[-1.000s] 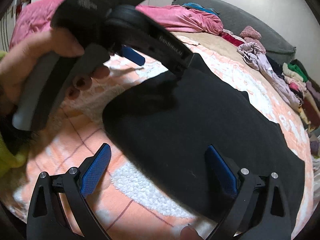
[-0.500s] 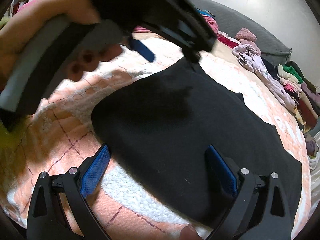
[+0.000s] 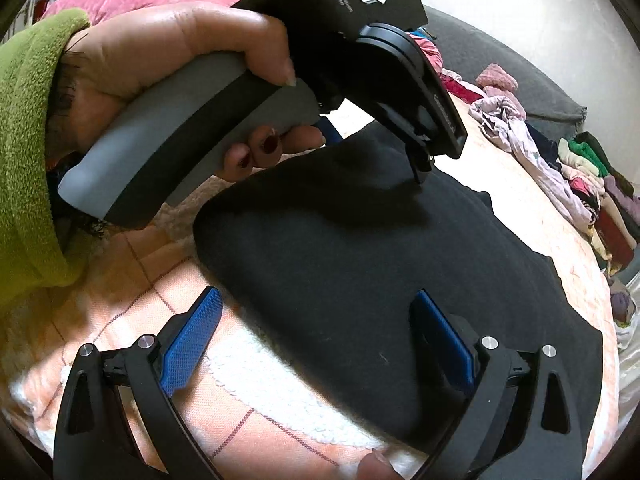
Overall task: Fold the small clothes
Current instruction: 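Close both tools on the edge of the folded black shirt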
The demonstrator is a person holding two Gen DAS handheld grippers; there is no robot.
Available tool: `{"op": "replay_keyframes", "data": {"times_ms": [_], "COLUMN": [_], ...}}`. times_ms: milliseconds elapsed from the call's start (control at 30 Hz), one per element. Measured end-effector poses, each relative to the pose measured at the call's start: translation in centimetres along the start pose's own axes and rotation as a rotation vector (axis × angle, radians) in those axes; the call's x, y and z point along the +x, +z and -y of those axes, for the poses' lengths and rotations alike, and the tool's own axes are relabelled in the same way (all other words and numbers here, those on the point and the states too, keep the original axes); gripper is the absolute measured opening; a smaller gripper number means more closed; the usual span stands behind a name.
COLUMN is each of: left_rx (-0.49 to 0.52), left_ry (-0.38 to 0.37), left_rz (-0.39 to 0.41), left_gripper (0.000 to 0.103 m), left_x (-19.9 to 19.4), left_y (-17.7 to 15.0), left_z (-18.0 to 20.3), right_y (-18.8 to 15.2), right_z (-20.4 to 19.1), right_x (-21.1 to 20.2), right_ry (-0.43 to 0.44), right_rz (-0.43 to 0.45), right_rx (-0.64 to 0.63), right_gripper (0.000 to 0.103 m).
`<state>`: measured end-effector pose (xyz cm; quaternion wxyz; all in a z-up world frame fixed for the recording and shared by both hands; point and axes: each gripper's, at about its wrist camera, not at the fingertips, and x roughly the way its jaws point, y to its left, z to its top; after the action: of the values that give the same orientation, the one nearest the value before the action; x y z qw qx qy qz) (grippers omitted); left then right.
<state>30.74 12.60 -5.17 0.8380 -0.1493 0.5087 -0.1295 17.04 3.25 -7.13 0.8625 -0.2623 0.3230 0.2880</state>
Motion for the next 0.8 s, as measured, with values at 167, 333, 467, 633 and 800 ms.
{"op": "replay_keyframes", "data": {"times_ms": [167,333,467,633,800], "left_rx": [0.001,0.003,0.006,0.006,0.001], "left_ry": [0.01,0.022,0.028,0.027,0.028], "left_rz": [0.014,0.02,0.023,0.022,0.021], "left_gripper": [0.064,0.055,0.051,0.051,0.051], "left_x": [0.0,-0.2,-0.3,-0.3,-0.3], "left_y": [-0.3,-0.4,-0.4,-0.4,-0.4], "left_z": [-0.4,-0.4,-0.4,-0.4,-0.3], "right_y": [-0.2,-0.2,-0.1,-0.2,-0.1], "right_z": [0.0,0.5,0.7,0.4,0.9], "right_x": [0.0,0.2,0.2,0.1,-0.1], "right_ry": [0.002,-0.007,-0.001,0.008,0.019], "right_rz": [-0.001,0.003,0.006,0.011,0.022], "right_rx": [0.006,0.029,0.044,0.026,0.048], "right_gripper": [0.096,0.095,0.093,0.077,0.039]}}
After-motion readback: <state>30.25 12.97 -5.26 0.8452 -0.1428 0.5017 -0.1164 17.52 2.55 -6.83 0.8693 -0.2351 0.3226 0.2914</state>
